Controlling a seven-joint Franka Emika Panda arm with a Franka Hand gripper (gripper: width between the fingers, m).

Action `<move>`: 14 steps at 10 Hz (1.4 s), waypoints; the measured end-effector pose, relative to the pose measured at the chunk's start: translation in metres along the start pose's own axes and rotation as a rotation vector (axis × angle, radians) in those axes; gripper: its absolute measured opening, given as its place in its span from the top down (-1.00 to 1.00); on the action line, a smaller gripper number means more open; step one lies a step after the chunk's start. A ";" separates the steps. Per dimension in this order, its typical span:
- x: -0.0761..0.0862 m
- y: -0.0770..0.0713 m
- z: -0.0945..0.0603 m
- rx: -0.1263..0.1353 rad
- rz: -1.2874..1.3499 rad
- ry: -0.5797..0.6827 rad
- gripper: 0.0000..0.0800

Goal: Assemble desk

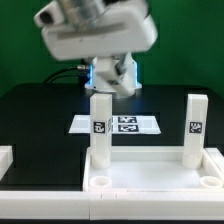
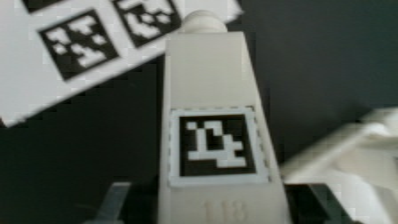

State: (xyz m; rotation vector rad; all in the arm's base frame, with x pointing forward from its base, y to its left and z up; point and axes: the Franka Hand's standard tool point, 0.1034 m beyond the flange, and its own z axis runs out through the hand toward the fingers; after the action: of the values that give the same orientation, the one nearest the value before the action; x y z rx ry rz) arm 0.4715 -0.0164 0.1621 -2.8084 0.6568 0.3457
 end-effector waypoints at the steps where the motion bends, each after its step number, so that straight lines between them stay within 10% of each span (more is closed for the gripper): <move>1: 0.006 0.001 0.002 0.004 -0.001 0.095 0.29; 4: 0.013 -0.003 0.000 0.010 -0.011 0.321 0.29; 7: 0.066 -0.038 -0.030 0.002 -0.108 0.551 0.29; 11: 0.067 -0.038 -0.026 -0.010 -0.135 0.617 0.29; 14: 0.106 -0.100 -0.042 -0.045 -0.274 0.610 0.29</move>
Offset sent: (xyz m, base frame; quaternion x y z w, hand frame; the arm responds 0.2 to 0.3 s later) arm 0.0000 0.0000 0.0000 0.0000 0.1938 0.0000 0.9810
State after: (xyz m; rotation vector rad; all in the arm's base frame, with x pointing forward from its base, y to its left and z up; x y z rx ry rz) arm 0.6172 0.0157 0.1894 -2.9886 0.3545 -0.5727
